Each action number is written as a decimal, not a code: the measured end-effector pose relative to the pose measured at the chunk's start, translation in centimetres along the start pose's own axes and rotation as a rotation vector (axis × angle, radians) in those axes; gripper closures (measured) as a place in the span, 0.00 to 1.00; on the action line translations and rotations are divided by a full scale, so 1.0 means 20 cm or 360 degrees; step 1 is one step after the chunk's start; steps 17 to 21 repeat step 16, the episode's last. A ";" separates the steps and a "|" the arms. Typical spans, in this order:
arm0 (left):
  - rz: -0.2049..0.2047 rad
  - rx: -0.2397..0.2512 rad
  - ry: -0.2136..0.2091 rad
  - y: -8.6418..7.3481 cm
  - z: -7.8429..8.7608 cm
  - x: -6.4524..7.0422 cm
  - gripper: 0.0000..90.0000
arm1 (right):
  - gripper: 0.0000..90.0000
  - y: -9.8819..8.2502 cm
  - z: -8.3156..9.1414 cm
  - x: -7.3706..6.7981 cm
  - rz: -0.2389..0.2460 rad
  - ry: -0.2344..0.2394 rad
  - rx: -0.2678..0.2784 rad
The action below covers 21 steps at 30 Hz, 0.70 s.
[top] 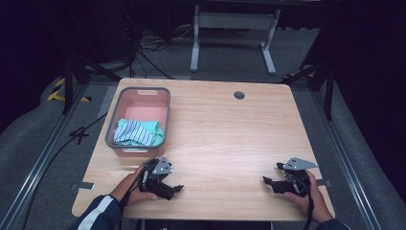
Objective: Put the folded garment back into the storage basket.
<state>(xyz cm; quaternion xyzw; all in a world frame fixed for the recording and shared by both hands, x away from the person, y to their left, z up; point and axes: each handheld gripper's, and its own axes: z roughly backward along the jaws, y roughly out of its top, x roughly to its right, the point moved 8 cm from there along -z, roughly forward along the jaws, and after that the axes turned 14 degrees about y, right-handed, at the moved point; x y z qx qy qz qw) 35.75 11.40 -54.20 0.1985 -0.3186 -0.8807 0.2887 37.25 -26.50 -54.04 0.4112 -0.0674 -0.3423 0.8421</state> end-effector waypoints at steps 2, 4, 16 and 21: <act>0.0010 -0.0003 0.0000 0.00 0.00 0.00 0.10 | 0.21 0.00 0.00 0.00 0.0001 0.0002 0.0000; 0.0008 -0.0004 -0.0001 0.00 0.00 0.00 0.09 | 0.21 0.00 0.00 0.00 0.0001 0.0002 -0.0001; -0.0010 -0.0010 -0.0008 0.01 -0.01 0.00 0.06 | 0.20 0.00 0.00 0.00 -0.0004 -0.0004 -0.0001; -0.0010 -0.0010 -0.0008 0.01 -0.01 0.00 0.06 | 0.20 0.00 0.00 0.00 -0.0004 -0.0004 -0.0001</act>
